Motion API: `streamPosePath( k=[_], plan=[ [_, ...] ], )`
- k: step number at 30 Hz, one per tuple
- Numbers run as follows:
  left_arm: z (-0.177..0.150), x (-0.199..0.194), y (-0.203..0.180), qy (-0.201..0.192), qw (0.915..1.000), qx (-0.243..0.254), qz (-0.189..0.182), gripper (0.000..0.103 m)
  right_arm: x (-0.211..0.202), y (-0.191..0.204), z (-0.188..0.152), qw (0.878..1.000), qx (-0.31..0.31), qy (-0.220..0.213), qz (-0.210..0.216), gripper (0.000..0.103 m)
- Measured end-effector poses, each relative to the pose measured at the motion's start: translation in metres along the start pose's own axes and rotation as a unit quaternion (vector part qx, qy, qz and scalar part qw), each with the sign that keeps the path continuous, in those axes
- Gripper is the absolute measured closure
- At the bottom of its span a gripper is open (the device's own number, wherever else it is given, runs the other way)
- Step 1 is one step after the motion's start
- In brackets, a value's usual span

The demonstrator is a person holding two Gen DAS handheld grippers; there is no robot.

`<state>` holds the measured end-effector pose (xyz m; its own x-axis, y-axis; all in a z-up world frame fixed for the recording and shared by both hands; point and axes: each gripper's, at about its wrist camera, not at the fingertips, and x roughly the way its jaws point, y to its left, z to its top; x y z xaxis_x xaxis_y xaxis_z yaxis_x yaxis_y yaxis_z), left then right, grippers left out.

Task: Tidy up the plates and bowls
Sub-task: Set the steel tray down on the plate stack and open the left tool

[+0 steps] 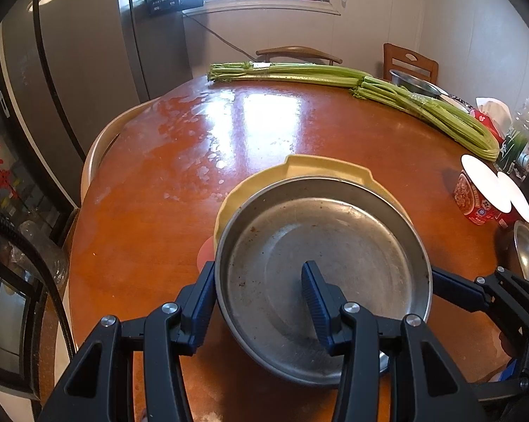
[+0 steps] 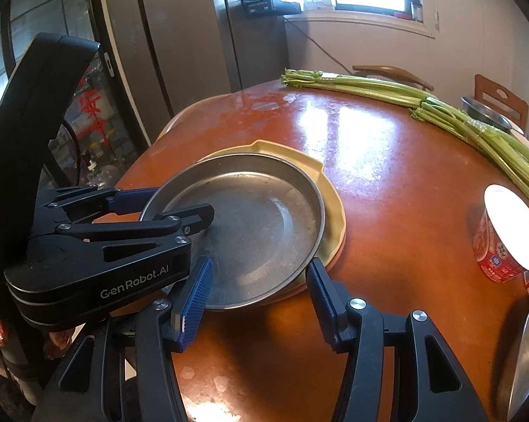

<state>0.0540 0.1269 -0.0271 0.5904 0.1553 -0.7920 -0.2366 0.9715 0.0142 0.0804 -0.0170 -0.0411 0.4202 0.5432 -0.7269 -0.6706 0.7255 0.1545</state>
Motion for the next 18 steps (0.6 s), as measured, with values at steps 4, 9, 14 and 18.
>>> streamPosePath(
  k=[4,9,14,18],
  plan=[
    [-0.0002,0.0009,0.0008,0.001,1.0,-0.001,-0.002,0.055,0.0029,-0.0002,-0.0004,1.0,0.0,0.002,-0.001,0.046],
    [-0.0011,0.0026,0.0024,0.002,1.0,-0.004,-0.006,0.055,0.0072,-0.002,0.0002,1.0,0.003,0.001,-0.004,0.046],
    [-0.0019,0.001,0.0031,-0.001,0.9999,-0.006,-0.011,0.055,0.0086,-0.0015,0.0,1.0,-0.002,-0.004,-0.011,0.046],
    [-0.002,-0.0015,0.0084,-0.005,0.9998,-0.015,-0.013,0.055,0.0099,-0.0008,-0.0006,1.0,-0.005,-0.007,-0.016,0.046]
  ],
)
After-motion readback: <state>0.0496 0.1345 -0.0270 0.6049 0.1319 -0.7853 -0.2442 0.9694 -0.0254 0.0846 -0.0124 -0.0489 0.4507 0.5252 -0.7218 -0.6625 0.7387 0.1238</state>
